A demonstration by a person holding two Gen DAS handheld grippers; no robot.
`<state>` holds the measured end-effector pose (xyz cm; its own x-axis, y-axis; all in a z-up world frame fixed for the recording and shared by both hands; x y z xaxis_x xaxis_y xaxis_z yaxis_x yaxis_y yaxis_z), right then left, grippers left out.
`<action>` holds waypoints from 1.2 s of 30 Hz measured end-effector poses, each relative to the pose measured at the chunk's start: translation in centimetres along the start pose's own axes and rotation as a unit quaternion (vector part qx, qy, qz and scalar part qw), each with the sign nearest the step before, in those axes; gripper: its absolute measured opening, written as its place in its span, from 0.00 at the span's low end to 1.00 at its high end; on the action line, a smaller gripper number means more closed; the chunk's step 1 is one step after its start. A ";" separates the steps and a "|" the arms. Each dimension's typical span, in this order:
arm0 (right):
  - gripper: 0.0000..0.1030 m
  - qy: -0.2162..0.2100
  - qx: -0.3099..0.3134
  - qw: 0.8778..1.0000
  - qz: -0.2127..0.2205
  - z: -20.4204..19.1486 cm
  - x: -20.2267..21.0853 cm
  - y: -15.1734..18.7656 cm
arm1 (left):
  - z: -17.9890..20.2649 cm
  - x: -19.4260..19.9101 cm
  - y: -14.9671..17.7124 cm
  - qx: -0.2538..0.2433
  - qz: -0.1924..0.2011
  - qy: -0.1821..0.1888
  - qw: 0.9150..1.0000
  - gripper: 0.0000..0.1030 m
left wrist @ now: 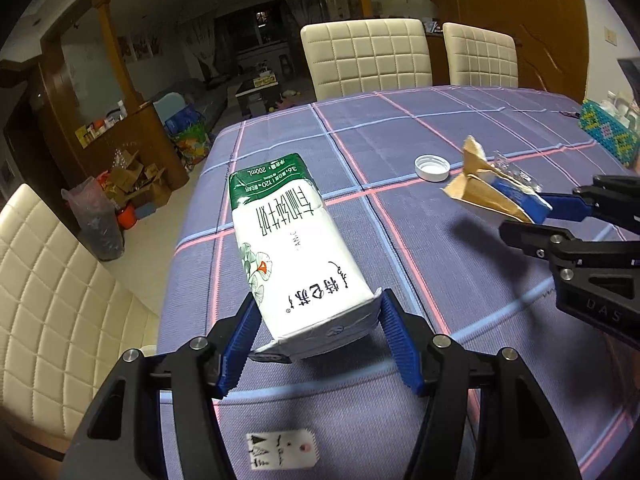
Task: Collect trash
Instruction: 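Carry the milk carton and blue cup over the clear bin beside the table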
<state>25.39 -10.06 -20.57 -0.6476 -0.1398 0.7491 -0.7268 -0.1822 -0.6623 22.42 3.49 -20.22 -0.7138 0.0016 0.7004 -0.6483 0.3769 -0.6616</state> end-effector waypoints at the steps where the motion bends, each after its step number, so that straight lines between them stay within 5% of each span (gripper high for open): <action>1: 0.35 -0.001 0.005 1.000 0.002 -0.3 0.2 0.0 | -0.1 0.3 0.0 -0.003 0.003 -0.003 1.000 0.57; 15: 0.37 -0.021 0.056 0.998 0.028 -4.8 2.8 -0.6 | -1.7 2.7 1.7 -0.008 0.016 -0.028 0.999 0.57; 36: 0.37 -0.074 0.115 0.990 0.036 -13.8 3.5 -1.5 | -9.7 4.7 7.0 0.077 0.009 -0.066 0.995 0.57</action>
<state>21.04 3.20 -17.23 -0.6430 -0.2978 0.7056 -0.5979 -0.3806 -0.7055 17.05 15.12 -18.96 -0.7472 -0.1184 0.6540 -0.6612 0.2318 -0.7135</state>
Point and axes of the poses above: each gripper's, at about its wrist camera, not at the fingertips, and x roughly against the way its jaws point, z to its right, y to its underside, the point moved 9 cm from there along -x, roughly the way its jaws point, and after that the axes turned 6 degrees about -x, right-handed, at the moved point
